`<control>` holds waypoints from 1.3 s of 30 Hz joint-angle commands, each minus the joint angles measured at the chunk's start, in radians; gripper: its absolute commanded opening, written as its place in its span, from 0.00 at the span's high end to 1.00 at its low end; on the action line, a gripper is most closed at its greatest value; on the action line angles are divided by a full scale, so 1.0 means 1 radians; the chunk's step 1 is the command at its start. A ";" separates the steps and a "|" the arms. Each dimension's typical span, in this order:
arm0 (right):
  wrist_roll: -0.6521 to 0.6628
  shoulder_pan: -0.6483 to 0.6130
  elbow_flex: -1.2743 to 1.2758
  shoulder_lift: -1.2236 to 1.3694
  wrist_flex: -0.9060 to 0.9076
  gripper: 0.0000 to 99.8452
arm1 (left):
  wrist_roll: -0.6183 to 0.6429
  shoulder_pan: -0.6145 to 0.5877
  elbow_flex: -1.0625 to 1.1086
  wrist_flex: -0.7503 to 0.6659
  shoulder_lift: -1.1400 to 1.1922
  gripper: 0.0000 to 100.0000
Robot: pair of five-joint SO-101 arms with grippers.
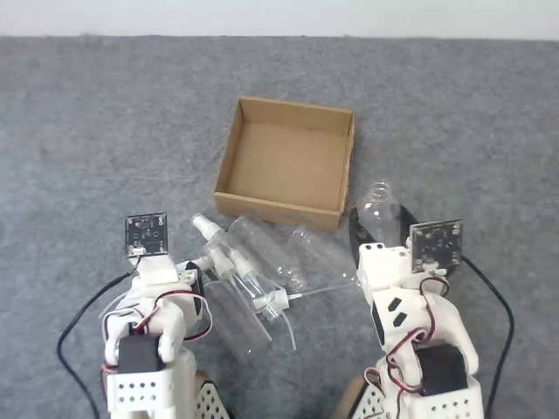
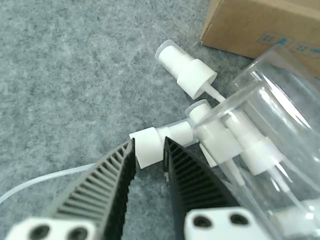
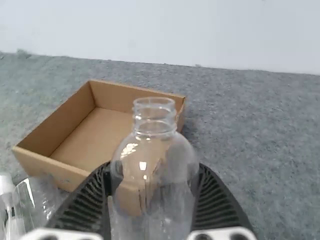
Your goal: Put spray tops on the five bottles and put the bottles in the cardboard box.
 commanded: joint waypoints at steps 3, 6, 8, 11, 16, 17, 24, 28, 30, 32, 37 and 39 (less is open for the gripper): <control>-0.028 0.016 -0.011 -0.022 -0.025 0.99 | 0.009 0.003 -0.008 0.005 -0.014 0.91; -0.028 0.016 -0.009 -0.022 -0.025 0.99 | 0.003 -0.005 -0.008 0.005 -0.014 0.91; -0.028 0.016 -0.009 -0.022 -0.025 0.99 | 0.003 -0.008 -0.008 0.005 -0.014 0.91; -0.028 0.013 -0.008 -0.022 -0.025 0.99 | -0.005 0.000 -0.035 0.005 -0.014 0.91; -0.028 0.013 -0.008 -0.022 -0.025 0.99 | -0.238 -0.008 -0.147 0.005 -0.014 0.92; -0.028 0.013 -0.008 -0.022 -0.025 0.99 | -0.295 -0.008 -0.165 0.005 -0.014 0.92; -0.028 0.016 -0.008 -0.022 -0.025 0.99 | -0.635 -0.008 -0.237 0.006 -0.014 0.92; -0.028 0.021 -0.006 -0.022 -0.027 0.99 | -0.712 -0.008 -0.272 -0.005 -0.014 0.92; -0.028 0.021 -0.006 -0.022 -0.027 0.99 | -0.715 -0.008 -0.297 -0.003 -0.014 0.92; -0.028 0.021 -0.006 -0.022 -0.027 0.99 | -0.715 -0.008 -0.328 0.005 -0.014 0.91; -0.028 0.021 -0.005 -0.022 -0.031 0.99 | -0.798 -0.072 -0.401 0.021 -0.008 0.91; -0.028 0.021 0.023 -0.022 -0.064 0.99 | -0.835 -0.118 -0.412 0.021 -0.006 0.91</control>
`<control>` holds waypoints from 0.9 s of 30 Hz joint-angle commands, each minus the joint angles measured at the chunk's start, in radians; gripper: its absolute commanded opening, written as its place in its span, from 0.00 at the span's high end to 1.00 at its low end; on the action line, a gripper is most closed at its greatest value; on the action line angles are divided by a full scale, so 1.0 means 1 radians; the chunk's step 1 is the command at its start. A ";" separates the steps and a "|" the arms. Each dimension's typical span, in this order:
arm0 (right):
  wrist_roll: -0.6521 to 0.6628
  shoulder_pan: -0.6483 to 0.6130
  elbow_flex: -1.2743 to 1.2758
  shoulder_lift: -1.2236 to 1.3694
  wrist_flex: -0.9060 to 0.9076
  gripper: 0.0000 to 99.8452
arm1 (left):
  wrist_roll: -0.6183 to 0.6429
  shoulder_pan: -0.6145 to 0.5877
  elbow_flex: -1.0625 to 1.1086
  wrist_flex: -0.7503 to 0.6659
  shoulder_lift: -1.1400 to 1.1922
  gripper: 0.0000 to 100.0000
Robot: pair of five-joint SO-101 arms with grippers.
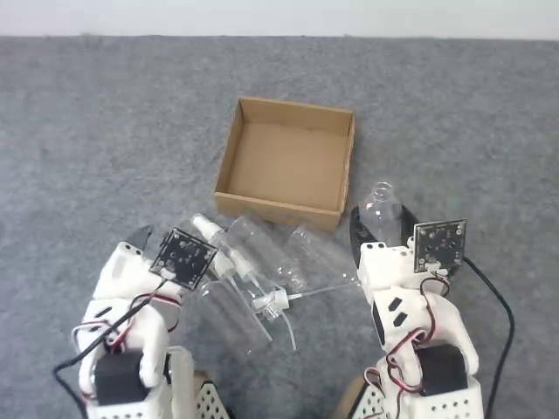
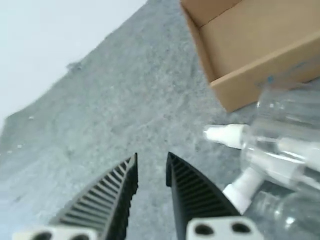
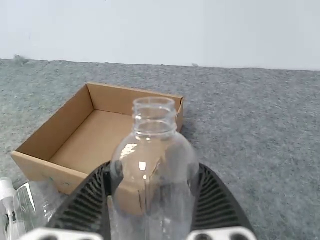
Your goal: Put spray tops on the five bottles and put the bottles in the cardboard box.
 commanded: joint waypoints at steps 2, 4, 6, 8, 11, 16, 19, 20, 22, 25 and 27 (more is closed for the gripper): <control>-0.009 0.018 0.063 -0.022 -0.120 0.99 | -0.100 -0.101 -0.084 0.008 -0.006 0.91; -0.009 0.018 0.101 -0.022 -0.176 0.99 | -0.133 -0.135 -0.085 0.015 -0.006 0.91; -0.009 0.018 0.118 -0.022 -0.199 0.99 | -0.167 -0.152 -0.085 0.041 -0.006 0.91; -0.008 0.018 0.118 -0.022 -0.200 0.99 | -0.181 -0.153 -0.085 0.069 -0.006 0.90; -0.008 0.018 0.121 -0.022 -0.200 0.99 | -0.178 -0.157 -0.084 0.084 -0.006 0.85; -0.008 0.019 0.124 -0.022 -0.200 0.99 | -0.178 -0.157 -0.087 0.084 -0.006 0.83; -0.008 0.019 0.137 -0.022 -0.208 0.99 | -0.176 -0.164 -0.087 0.091 -0.005 0.83; -0.008 0.019 0.141 -0.022 -0.209 0.99 | -0.178 -0.175 -0.088 0.101 -0.005 0.83; 0.021 0.019 0.146 -0.022 -0.211 0.99 | -0.181 -0.186 -0.088 0.121 -0.005 0.83; 0.041 0.019 0.146 -0.022 -0.211 0.99 | -0.181 -0.192 -0.088 0.149 -0.005 0.83; 0.041 0.019 0.146 -0.022 -0.211 0.99 | -0.181 -0.199 -0.090 0.149 -0.005 0.83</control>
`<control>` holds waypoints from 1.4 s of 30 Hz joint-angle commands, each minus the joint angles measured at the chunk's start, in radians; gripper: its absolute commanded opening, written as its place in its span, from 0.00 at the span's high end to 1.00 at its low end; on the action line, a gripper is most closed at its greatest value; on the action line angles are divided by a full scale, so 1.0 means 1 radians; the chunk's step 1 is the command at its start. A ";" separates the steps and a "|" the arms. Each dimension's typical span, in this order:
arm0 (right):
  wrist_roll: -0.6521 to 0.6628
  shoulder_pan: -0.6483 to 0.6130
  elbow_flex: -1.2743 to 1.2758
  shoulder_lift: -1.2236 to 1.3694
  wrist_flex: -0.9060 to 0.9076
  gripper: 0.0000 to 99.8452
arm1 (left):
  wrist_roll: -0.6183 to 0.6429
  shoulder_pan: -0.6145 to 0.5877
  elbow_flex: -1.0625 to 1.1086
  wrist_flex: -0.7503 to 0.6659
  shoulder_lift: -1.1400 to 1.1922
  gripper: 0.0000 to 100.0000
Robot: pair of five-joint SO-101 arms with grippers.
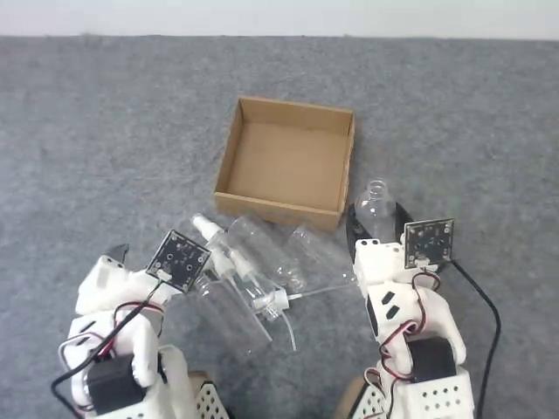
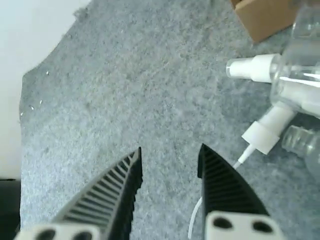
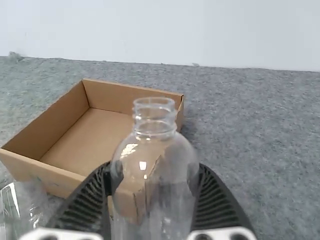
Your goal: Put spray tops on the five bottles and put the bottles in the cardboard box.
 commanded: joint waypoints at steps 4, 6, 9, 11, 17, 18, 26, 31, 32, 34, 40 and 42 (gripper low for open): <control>0.028 0.019 -0.017 -0.022 -0.028 0.99 | -0.011 -0.015 -0.058 0.011 -0.005 0.83; 0.028 0.019 -0.017 -0.022 -0.028 0.99 | -0.011 -0.015 -0.058 0.011 -0.005 0.83; 0.028 0.019 -0.017 -0.022 -0.028 0.99 | -0.011 -0.015 -0.058 0.011 0.006 0.83; 0.028 0.019 -0.017 -0.022 -0.028 0.99 | -0.011 -0.017 -0.079 0.008 0.060 0.83; 0.028 0.019 -0.015 -0.022 -0.028 0.99 | -0.008 -0.015 -0.243 0.006 0.393 0.83; 0.029 0.019 -0.015 -0.022 -0.028 0.99 | -0.008 -0.014 -0.271 0.005 0.446 0.83; 0.029 0.019 -0.015 -0.022 -0.028 0.99 | -0.012 -0.011 -0.320 -0.109 0.744 0.79; 0.029 0.019 -0.015 -0.022 -0.028 0.99 | -0.012 -0.009 -0.315 -0.199 0.911 0.76; 0.031 0.019 -0.015 -0.022 -0.028 0.99 | -0.012 -0.008 -0.317 -0.213 0.941 0.76; 0.031 0.018 -0.015 -0.022 -0.028 0.99 | -0.012 0.011 -0.317 -0.242 0.997 0.76; 0.032 0.018 -0.015 -0.022 -0.028 0.99 | -0.006 0.092 -0.317 -0.265 1.102 0.76; 0.032 0.018 -0.015 -0.022 -0.028 0.99 | -0.002 0.109 -0.317 -0.265 1.120 0.76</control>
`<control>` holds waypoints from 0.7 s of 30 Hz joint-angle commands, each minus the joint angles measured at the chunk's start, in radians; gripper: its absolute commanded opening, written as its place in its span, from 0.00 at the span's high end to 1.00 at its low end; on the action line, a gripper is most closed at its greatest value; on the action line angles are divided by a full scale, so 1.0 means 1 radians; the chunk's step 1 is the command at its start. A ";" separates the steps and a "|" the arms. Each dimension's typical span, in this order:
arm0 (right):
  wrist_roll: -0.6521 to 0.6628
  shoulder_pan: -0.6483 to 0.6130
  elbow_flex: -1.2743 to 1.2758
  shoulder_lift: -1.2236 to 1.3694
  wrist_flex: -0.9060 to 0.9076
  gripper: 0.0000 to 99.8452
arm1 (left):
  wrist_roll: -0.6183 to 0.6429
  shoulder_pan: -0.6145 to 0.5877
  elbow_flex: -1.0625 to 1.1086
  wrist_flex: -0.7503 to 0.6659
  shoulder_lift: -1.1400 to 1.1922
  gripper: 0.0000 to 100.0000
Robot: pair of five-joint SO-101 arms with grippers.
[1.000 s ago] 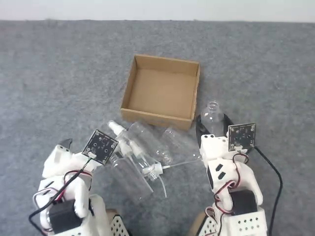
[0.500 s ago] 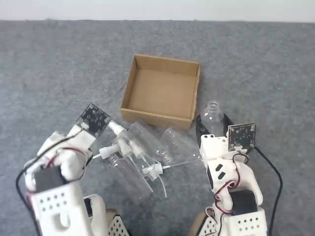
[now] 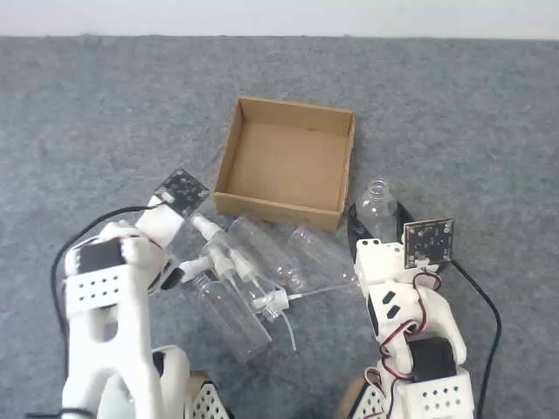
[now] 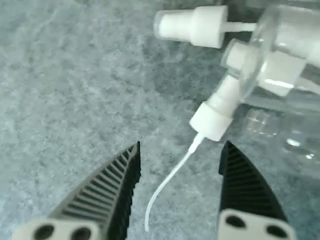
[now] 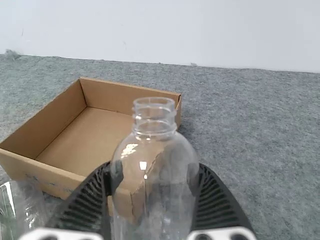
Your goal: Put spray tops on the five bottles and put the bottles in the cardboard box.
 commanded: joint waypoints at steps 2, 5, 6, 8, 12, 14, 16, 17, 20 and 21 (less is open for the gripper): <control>0.017 0.008 -0.015 -0.022 -0.028 0.99 | 0.026 0.041 -0.042 -0.043 0.038 0.76; 0.017 0.008 -0.015 -0.022 -0.028 0.99 | 0.040 0.035 -0.035 -0.101 0.058 0.76; 0.017 0.008 -0.015 -0.022 -0.028 0.99 | 0.041 0.035 -0.035 -0.110 0.071 0.76; 0.017 0.008 -0.015 -0.022 -0.028 0.99 | 0.043 0.040 -0.036 -0.120 0.098 0.76; 0.017 0.008 -0.015 -0.022 -0.028 0.99 | 0.043 0.038 -0.036 -0.158 0.160 0.76; 0.017 0.008 -0.015 -0.022 -0.028 0.99 | 0.043 0.035 -0.036 -0.183 0.199 0.76; 0.017 0.008 -0.015 -0.022 -0.027 0.99 | 0.043 0.037 -0.036 -0.201 0.247 0.76; 0.017 0.008 -0.015 -0.022 -0.027 0.99 | 0.043 0.038 -0.036 -0.212 0.269 0.76; 0.017 0.008 -0.015 -0.022 -0.027 0.99 | 0.043 0.040 -0.036 -0.249 0.328 0.76; 0.017 0.008 -0.015 -0.022 -0.027 0.99 | 0.043 0.038 -0.036 -0.259 0.344 0.76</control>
